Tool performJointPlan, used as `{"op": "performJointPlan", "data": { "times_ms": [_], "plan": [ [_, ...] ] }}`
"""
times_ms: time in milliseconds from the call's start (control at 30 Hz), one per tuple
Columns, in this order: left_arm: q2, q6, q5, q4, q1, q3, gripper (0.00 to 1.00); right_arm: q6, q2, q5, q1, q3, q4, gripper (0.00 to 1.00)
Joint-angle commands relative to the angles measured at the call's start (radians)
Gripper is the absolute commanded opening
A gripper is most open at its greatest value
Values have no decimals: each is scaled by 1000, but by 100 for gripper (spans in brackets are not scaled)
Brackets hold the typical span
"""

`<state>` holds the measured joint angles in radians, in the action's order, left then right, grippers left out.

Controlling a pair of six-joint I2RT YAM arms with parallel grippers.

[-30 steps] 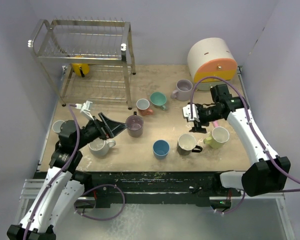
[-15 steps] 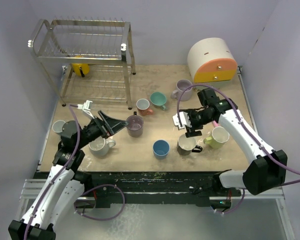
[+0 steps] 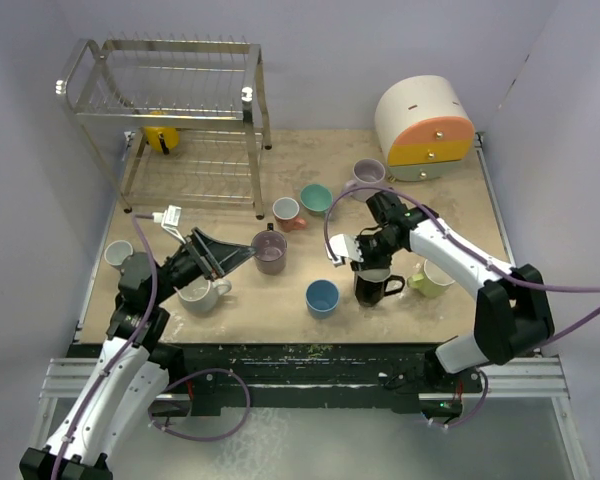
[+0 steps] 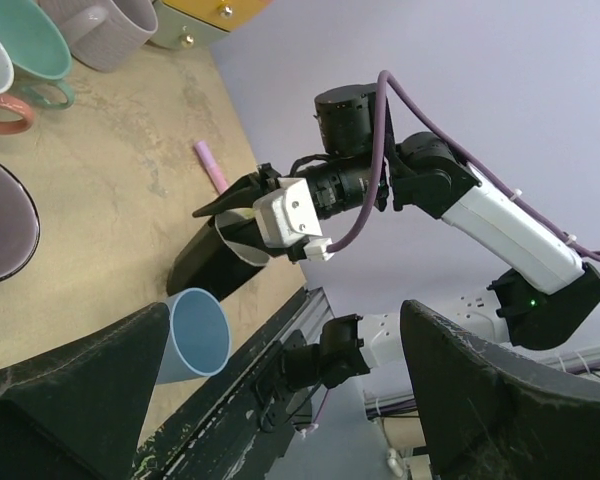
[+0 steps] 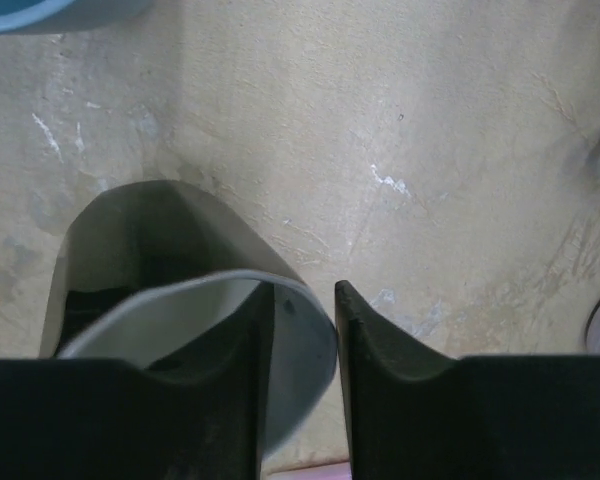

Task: Load the cups into the dish rack
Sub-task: Pick up the cup at the center of the board.

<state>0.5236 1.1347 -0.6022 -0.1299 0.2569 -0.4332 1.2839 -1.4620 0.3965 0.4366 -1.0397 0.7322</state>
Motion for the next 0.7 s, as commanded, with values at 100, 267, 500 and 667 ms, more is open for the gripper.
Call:
{"op": "performJointPlan", "data": {
  "times_ms": [100, 267, 500, 667],
  "plan": [
    [-24, 9, -30, -105, 4, 36, 100, -112, -23, -49, 25, -22, -33, 0],
    [-38, -1, -44, -114, 4, 46, 100, -171, -38, 1, 25, -89, 53, 0],
    [-77, -4, -46, -197, 4, 88, 99, -245, 25, 38, -11, -203, 88, 0],
    [-50, 50, -75, -381, 6, 128, 99, -334, 75, 185, -96, -328, 119, 0]
  ]
}}
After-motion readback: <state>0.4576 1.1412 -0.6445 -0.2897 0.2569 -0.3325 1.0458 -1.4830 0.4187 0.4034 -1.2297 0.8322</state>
